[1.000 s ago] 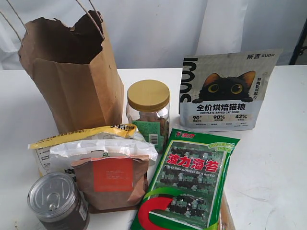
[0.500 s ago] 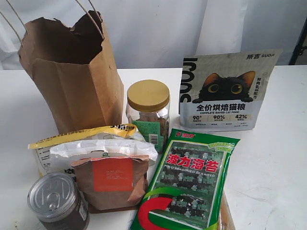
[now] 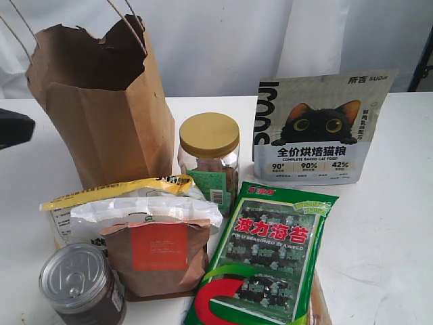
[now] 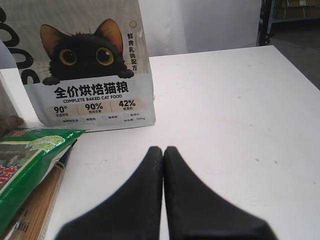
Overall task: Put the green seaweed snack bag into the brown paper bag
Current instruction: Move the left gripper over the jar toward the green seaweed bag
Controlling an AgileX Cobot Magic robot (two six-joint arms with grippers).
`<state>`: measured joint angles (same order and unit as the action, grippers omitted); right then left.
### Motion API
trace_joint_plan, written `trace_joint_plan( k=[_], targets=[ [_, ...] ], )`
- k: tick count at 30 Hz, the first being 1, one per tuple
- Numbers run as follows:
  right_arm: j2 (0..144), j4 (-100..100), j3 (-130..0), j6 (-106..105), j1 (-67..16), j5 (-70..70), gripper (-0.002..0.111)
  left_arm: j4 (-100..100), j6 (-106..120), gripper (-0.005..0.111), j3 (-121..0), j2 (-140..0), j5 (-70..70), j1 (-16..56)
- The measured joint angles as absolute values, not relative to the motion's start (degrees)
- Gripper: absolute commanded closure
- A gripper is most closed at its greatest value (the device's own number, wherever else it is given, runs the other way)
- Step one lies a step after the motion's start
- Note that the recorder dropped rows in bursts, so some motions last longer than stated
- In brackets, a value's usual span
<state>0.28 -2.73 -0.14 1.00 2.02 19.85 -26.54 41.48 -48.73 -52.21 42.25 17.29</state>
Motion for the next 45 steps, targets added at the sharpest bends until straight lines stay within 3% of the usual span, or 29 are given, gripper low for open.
trace_joint_plan(
  k=[15, 22, 33, 38, 43, 45],
  targets=[
    [0.28, -2.73, -0.14, 1.00, 2.02, 19.85, 0.108, -25.68, 40.63, 0.107, -48.73, -63.88, 32.92, 30.42],
    [0.28, -2.73, -0.14, 1.00, 2.02, 19.85, 0.108, -15.29, 29.18, 0.107, -52.06, -68.98, 30.82, 31.41],
    [0.28, -2.73, -0.14, 1.00, 2.02, 19.85, 0.108, -5.06, 22.30, 0.107, -57.37, -77.81, 29.15, 42.13],
    [0.28, -2.73, -0.14, 1.00, 2.02, 19.85, 0.108, -4.26, 21.97, 0.100, -60.21, -82.06, 27.97, 45.06],
    [0.28, -2.73, -0.14, 1.00, 2.02, 19.85, 0.108, -4.13, 20.24, 0.084, -60.90, -82.73, 26.29, 46.01],
    [0.28, -2.73, -0.14, 1.00, 2.02, 19.85, 0.108, -4.13, 18.18, 0.085, -61.04, -82.73, 25.07, 46.01]
  ],
)
